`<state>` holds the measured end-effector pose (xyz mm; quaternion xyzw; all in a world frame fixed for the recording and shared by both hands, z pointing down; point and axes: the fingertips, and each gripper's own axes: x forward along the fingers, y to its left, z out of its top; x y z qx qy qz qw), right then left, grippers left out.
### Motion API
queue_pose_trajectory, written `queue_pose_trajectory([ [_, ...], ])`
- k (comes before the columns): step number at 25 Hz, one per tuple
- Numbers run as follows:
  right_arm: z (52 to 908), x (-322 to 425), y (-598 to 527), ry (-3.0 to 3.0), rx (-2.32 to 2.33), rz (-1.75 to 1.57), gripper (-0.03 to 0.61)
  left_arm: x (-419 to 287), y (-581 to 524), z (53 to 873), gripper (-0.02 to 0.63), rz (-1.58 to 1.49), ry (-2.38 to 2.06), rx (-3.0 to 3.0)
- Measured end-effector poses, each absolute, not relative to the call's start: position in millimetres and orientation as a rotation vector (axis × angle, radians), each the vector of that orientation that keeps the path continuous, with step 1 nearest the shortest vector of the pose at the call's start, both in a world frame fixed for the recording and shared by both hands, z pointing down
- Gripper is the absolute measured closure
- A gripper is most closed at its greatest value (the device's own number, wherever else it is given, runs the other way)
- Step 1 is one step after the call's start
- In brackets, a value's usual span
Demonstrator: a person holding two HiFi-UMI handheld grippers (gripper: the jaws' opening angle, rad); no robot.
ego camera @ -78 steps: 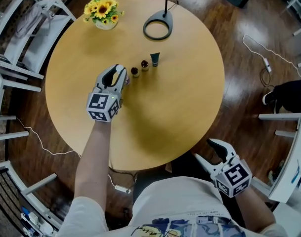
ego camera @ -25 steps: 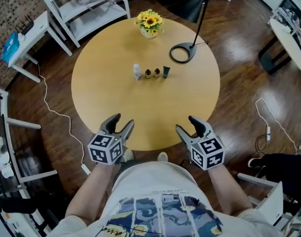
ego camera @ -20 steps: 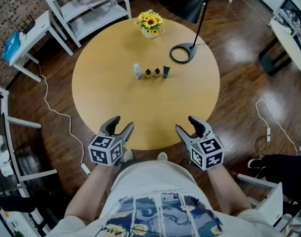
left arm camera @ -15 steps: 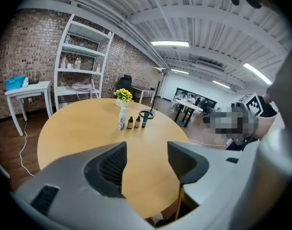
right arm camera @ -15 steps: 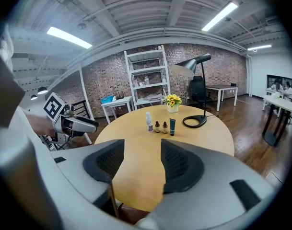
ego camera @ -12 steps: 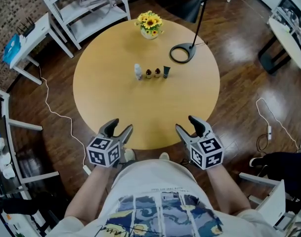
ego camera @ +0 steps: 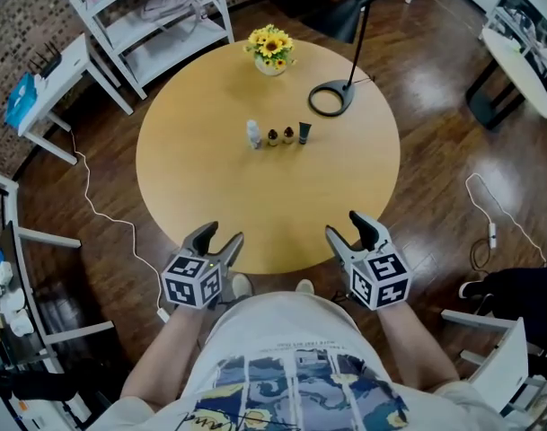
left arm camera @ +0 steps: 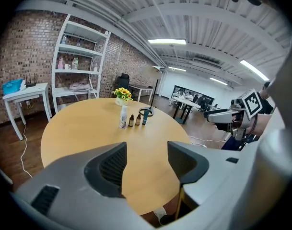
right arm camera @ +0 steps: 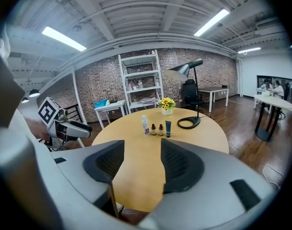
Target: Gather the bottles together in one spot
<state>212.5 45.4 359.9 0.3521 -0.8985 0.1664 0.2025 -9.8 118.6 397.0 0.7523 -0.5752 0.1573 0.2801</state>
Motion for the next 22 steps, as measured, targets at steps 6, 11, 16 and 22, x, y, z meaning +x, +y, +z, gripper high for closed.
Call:
queue_pose_trajectory([
  [6,364,209,56,-2.479,1.011,0.451,0.317,-17,127,400,0.367,0.435,-1.531,2.026],
  [11,364,204,61,-2.465,0.995,0.441,0.316,-23,130,399,0.367,0.437,-1.530,2.025],
  [16,367,200,63,-2.455,0.988,0.441,0.316,-26,132,402,0.367,0.436,-1.524,2.022],
  [22,372,193,64,-2.443,0.977,0.447,0.316,-33,131,407,0.367,0.437,-1.522,2.016],
])
